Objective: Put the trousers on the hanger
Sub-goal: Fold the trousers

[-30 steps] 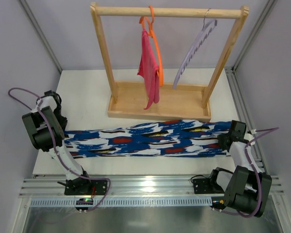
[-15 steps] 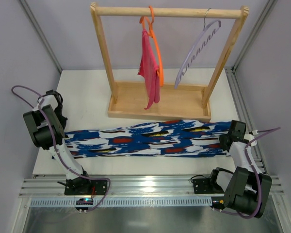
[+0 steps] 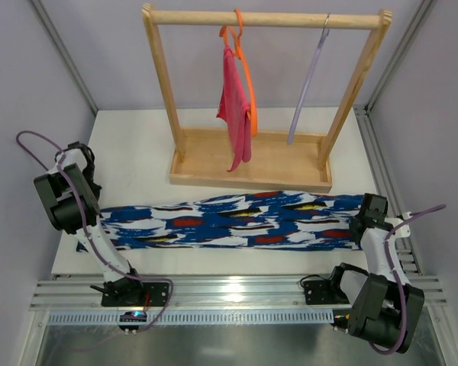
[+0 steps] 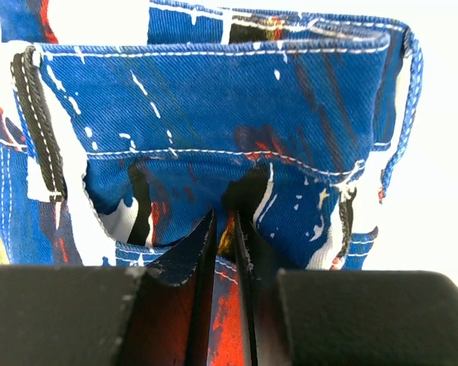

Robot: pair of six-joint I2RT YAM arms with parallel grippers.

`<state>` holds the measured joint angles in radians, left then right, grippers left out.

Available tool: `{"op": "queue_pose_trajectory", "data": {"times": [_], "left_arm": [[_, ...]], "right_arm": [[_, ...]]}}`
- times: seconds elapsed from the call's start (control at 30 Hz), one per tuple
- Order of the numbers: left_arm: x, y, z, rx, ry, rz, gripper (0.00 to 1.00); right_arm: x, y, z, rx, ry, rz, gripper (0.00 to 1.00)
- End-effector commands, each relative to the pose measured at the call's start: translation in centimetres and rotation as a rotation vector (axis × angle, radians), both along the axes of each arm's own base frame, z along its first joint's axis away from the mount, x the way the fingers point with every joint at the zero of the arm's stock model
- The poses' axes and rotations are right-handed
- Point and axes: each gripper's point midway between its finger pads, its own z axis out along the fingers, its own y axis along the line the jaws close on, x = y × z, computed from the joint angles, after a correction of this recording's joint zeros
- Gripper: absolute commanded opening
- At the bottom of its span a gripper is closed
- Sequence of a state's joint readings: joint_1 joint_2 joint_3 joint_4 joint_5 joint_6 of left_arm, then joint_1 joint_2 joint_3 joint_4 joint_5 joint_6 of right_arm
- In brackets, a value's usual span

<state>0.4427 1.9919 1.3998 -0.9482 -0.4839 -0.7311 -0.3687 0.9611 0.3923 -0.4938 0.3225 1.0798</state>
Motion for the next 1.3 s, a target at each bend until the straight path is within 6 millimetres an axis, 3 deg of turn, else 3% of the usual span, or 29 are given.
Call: {"op": "queue_pose_trajectory", "data": {"times": [0.0, 0.07, 0.1, 0.13, 0.2, 0.23, 0.37, 0.53, 0.57, 0.63, 0.67, 0.73, 0.77, 0.83, 0.87, 0.97, 1.13, 1.23, 1.27], "left_arm": [[2.8, 2.6, 1.1, 0.057, -0.111, 0.018, 0.01], [4.0, 2.6, 1.7, 0.054, -0.153, -0.012, 0.02], [4.6, 2.2, 2.6, 0.067, -0.177, -0.033, 0.08], [5.1, 2.2, 3.0, 0.080, -0.193, -0.046, 0.25], [5.9, 1.5, 3.8, 0.089, -0.218, -0.065, 0.43], [6.1, 1.2, 4.0, 0.091, -0.225, -0.066, 0.45], [6.2, 0.6, 5.5, 0.108, -0.234, -0.053, 0.52], [6.9, -0.2, 8.8, 0.146, -0.295, -0.061, 0.56], [7.0, -0.6, 9.6, 0.159, -0.313, -0.077, 0.57], [7.2, -2.1, 9.9, 0.164, -0.344, -0.102, 0.58], [7.2, -2.7, 11.2, 0.168, -0.399, -0.109, 0.57], [6.4, -4.5, 9.8, 0.106, -0.443, -0.094, 0.58], [6.0, -5.1, 10.4, 0.097, -0.489, -0.089, 0.58], [5.7, -6.2, 9.7, 0.049, -0.546, -0.083, 0.59], [4.3, -7.0, 7.9, 0.023, -0.511, -0.082, 0.59], [2.2, -7.7, 6.4, 0.002, -0.479, -0.084, 0.62], [0.6, -7.9, 5.7, -0.017, -0.447, -0.102, 0.68], [0.1, -8.1, 6.7, -0.043, -0.477, -0.118, 0.68], [-0.2, -8.1, 7.2, -0.048, -0.479, -0.126, 0.69]], "right_arm": [[-2.3, -1.2, 0.0, -0.073, 0.096, -0.022, 0.18], [-1.0, -1.1, 1.0, -0.084, 0.054, 0.055, 0.19], [0.6, -0.5, 2.2, -0.093, -0.015, 0.159, 0.20], [1.7, 0.0, 3.1, -0.102, -0.069, 0.225, 0.20], [4.5, 1.4, 6.5, -0.184, -0.241, 0.417, 0.25], [5.8, 3.4, 7.7, -0.162, -0.330, 0.531, 0.25], [7.8, 7.3, 11.6, -0.168, -0.420, 0.728, 0.27], [9.7, 12.6, 11.9, -0.040, -0.460, 0.945, 0.29], [9.7, 14.3, 10.9, 0.028, -0.452, 1.001, 0.29], [10.5, 15.3, 10.5, 0.052, -0.474, 1.036, 0.30], [10.5, 15.6, 9.3, 0.082, -0.454, 1.042, 0.30], [11.2, 15.7, 8.5, 0.092, -0.454, 1.043, 0.30], [11.4, 15.6, 7.8, 0.094, -0.447, 1.037, 0.30], [11.2, 15.0, 5.1, 0.121, -0.358, 1.001, 0.30], [10.9, 14.6, 4.0, 0.124, -0.319, 0.978, 0.30], [10.2, 12.4, 1.9, 0.062, -0.220, 0.881, 0.30], [10.2, 11.3, 2.3, 0.019, -0.176, 0.853, 0.30], [10.6, 11.6, 4.3, 0.013, -0.207, 0.877, 0.30], [10.7, 11.4, 5.9, -0.009, -0.224, 0.869, 0.30]]}}
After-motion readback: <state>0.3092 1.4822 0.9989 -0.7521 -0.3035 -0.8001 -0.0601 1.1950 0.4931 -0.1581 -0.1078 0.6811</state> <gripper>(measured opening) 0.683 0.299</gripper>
